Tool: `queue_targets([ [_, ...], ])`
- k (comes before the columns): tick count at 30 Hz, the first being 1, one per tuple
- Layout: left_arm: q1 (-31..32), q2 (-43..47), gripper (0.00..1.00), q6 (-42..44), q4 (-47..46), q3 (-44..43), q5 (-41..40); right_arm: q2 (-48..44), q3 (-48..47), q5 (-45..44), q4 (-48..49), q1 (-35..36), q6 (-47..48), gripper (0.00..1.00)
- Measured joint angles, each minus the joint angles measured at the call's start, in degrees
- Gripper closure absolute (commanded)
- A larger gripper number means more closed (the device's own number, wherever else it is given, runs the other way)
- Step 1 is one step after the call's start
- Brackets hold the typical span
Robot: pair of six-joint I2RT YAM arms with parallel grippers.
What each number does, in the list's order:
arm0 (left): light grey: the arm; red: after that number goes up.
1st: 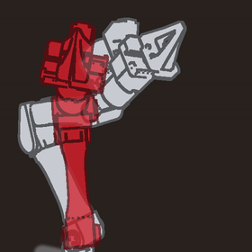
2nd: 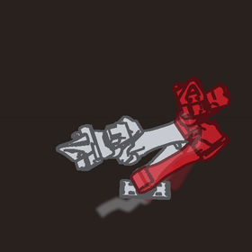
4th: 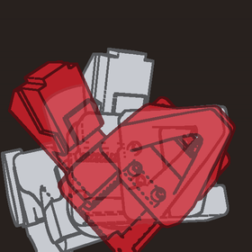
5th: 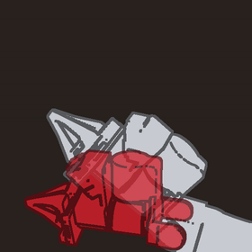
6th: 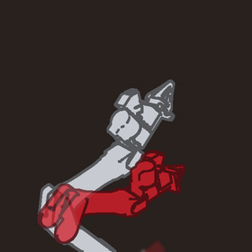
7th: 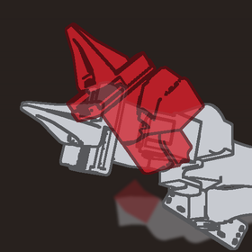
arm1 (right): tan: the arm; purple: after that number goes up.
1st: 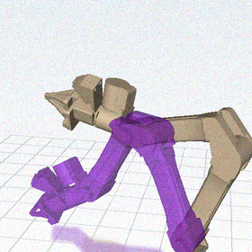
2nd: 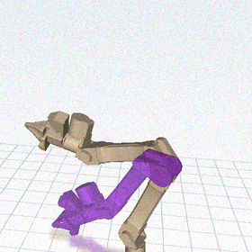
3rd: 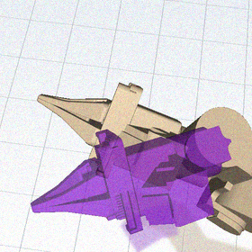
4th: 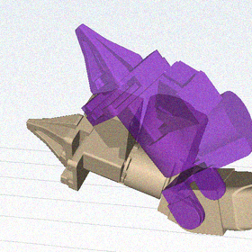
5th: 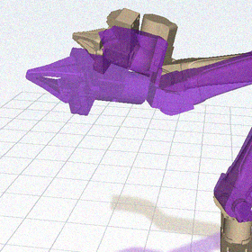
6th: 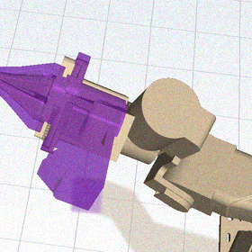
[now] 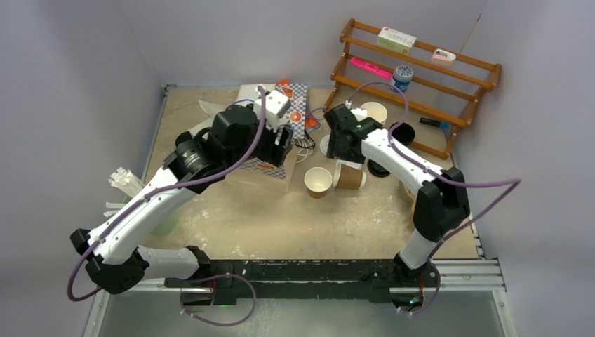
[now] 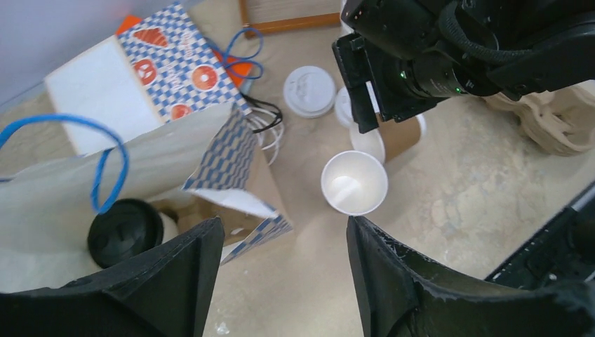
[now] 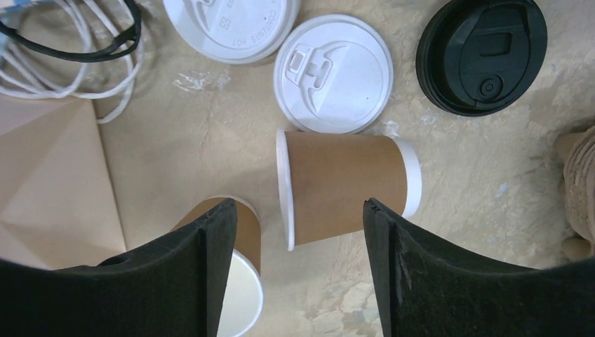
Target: Pack the takeout coffee
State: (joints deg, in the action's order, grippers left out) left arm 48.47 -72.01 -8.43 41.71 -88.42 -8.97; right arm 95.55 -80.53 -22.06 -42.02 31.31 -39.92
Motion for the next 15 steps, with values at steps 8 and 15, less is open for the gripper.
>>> queue_targets([
  [8, -0.2, 5.3, 0.29, -0.3, 1.0, 4.1, -8.4, 12.1, -9.2, -10.1, -9.3, 5.7, -3.6, 0.37],
  [15, -0.4, 5.4, 0.29, 0.1, 1.1, 5.6, -10.8, 16.0, -9.8, -13.4, -15.5, 6.3, -4.7, 0.56],
])
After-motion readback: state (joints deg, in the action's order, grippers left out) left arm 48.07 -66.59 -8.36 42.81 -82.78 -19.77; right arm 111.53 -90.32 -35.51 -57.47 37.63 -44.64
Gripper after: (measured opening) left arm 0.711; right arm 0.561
